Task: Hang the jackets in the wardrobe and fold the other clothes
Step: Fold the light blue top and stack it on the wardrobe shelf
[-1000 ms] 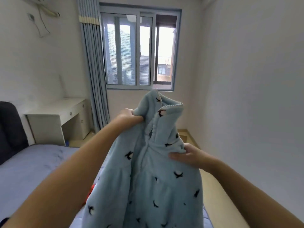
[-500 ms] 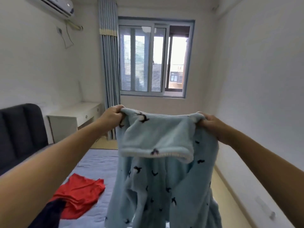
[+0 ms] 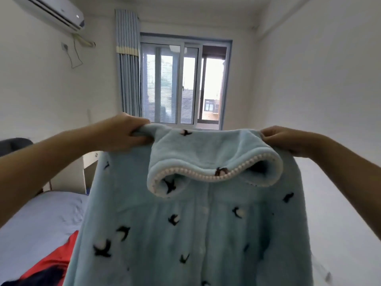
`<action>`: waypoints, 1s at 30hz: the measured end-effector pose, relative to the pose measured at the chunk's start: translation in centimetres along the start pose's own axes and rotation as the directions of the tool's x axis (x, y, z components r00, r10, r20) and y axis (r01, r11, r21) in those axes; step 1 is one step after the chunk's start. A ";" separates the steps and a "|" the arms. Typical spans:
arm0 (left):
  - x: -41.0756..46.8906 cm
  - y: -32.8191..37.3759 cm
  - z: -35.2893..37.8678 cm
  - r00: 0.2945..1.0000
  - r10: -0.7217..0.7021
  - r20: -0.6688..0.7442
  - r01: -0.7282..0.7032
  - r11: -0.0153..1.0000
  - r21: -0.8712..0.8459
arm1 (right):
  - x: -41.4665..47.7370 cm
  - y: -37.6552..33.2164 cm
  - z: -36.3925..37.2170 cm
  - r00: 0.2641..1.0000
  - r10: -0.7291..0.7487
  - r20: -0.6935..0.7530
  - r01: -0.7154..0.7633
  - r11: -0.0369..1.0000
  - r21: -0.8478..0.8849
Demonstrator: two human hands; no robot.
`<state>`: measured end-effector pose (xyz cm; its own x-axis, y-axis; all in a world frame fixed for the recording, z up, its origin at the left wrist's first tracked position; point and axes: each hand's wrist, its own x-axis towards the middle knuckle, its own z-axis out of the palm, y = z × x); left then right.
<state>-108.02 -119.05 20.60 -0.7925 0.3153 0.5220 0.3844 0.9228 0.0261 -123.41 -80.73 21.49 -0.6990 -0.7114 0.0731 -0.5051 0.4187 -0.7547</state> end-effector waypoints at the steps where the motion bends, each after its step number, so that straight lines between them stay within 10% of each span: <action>1: 0.9 -1.3 1.3 0.994 -0.084 0.073 0.079 0.994 0.073 | 1.8 0.9 0.5 0.998 0.058 -0.030 -0.060 0.995 -0.084; 5: 4.7 -5.8 12.4 0.860 -0.496 0.121 0.416 0.817 0.399 | 11.4 7.9 6.7 0.923 0.202 -0.327 -0.350 0.793 -0.498; 9: 6.6 -9.9 27.0 0.517 -0.816 0.260 0.845 0.535 -0.002 | 20.2 16.2 15.6 0.840 0.345 -0.419 -0.461 0.861 -0.214; 12: 2.3 -11.4 38.9 0.498 -0.709 0.499 0.867 0.425 -0.261 | 23.2 24.2 23.6 0.881 0.449 -0.149 -0.465 0.879 -0.102; 15: -6.8 -10.2 49.7 0.476 -0.656 0.586 0.875 0.422 -0.238 | 20.9 33.6 33.6 0.860 0.507 0.049 -0.498 0.858 -0.127; 22: -30.7 -3.1 66.8 0.150 -0.524 0.838 0.916 0.393 0.081 | 7.4 50.7 53.6 0.618 0.718 0.322 -0.673 0.694 -0.255; 27: -40.9 0.6 73.1 0.126 -0.479 0.869 0.720 0.646 0.252 | -0.2 58.3 60.6 0.560 0.753 0.344 -0.635 0.657 -0.406; 30: -45.2 2.7 75.1 0.115 -0.463 0.879 0.506 0.788 0.349 | -3.9 61.8 62.0 0.666 0.721 0.191 -0.429 0.579 -0.694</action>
<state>-106.74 -114.16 -66.98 -0.6853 -0.1968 -0.7012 -0.2637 0.9645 -0.0129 -120.50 -87.11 -65.82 -0.7330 -0.2792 -0.6202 -0.3440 0.9388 -0.0162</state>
